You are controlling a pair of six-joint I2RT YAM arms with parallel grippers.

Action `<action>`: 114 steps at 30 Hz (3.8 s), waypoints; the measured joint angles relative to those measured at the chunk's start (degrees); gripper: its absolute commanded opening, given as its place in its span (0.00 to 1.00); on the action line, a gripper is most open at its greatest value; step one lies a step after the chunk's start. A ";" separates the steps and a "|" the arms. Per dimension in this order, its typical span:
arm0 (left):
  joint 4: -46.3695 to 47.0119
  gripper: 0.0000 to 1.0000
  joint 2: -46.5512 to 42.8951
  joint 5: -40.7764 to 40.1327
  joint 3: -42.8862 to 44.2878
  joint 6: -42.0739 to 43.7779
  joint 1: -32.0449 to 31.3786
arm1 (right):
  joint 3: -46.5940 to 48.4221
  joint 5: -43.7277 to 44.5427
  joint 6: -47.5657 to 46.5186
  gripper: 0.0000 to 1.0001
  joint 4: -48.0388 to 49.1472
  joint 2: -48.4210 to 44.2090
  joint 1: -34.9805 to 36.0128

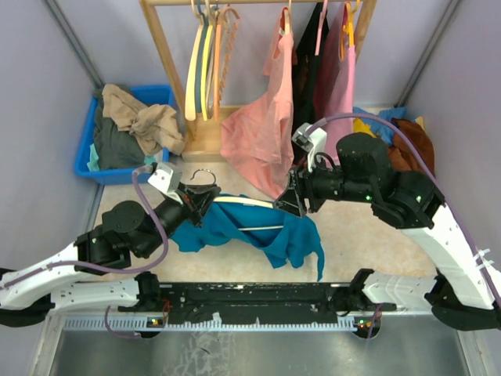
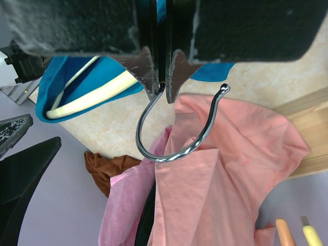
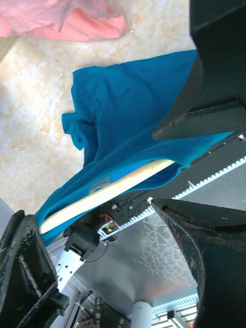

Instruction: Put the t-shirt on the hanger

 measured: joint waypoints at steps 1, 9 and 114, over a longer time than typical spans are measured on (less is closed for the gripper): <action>-0.02 0.00 0.02 0.13 0.00 0.00 0.00 | -0.44 0.04 0.00 0.45 -0.09 -0.50 0.02; -0.24 0.00 -0.17 0.44 0.02 0.24 0.00 | -5.05 1.31 0.04 0.45 -0.61 -4.31 0.02; 3.04 0.00 5.42 5.11 1.18 2.49 0.00 | -13.84 -12.81 -4.55 0.24 13.88 -3.80 0.44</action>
